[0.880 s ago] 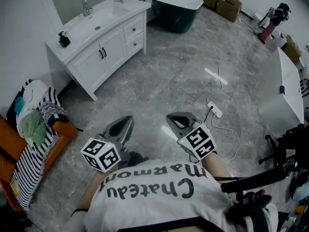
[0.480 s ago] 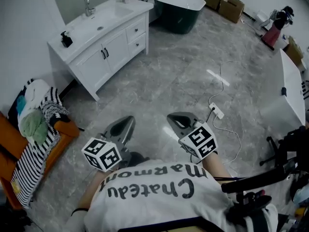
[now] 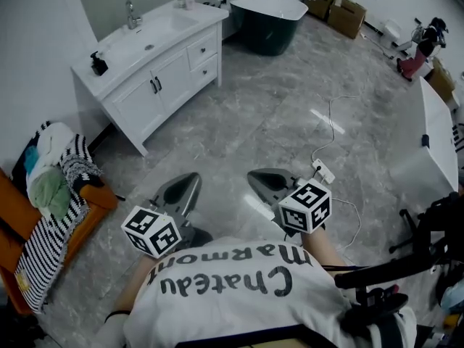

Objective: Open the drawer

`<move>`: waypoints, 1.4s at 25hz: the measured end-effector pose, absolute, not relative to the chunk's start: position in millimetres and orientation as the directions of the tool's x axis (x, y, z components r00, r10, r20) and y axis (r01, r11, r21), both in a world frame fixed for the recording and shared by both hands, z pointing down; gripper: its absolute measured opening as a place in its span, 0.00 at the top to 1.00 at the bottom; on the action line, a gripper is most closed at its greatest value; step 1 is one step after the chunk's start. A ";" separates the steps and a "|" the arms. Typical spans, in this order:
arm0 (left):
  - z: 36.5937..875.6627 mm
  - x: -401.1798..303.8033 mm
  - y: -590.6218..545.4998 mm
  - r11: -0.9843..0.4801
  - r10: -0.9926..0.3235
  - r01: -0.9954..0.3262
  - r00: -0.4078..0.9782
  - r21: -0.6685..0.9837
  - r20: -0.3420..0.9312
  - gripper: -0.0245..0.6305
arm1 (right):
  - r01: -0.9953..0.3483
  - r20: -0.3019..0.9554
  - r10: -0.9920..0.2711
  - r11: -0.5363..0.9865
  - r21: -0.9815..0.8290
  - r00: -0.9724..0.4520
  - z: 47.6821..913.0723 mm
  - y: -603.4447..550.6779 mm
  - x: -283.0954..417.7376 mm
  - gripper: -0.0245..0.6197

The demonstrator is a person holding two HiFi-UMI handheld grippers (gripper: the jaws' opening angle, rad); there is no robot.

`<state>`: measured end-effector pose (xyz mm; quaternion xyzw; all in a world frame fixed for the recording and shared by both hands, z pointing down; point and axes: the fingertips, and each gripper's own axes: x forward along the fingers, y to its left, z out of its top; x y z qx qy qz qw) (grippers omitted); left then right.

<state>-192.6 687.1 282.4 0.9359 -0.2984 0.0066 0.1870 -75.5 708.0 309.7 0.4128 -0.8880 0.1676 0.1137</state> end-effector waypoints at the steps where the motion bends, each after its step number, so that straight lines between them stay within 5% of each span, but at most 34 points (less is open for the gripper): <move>1: 281.2 -189.0 687.2 -0.762 -0.548 -0.554 0.828 0.336 0.121 0.95 | -0.763 0.317 -0.694 0.599 -0.242 -0.646 306.0 707.0 -72.9 0.95; 12: 279.8 -167.1 666.4 -0.803 -0.499 -0.504 0.860 0.318 0.104 0.95 | -0.835 0.317 -0.773 0.526 -0.165 -0.550 312.7 672.5 -36.0 0.95; 35: 276.8 -142.5 359.3 -0.847 -0.323 -0.360 0.933 0.392 0.161 0.95 | -0.915 0.367 -0.839 0.350 -0.198 -0.401 301.7 418.4 -16.5 0.95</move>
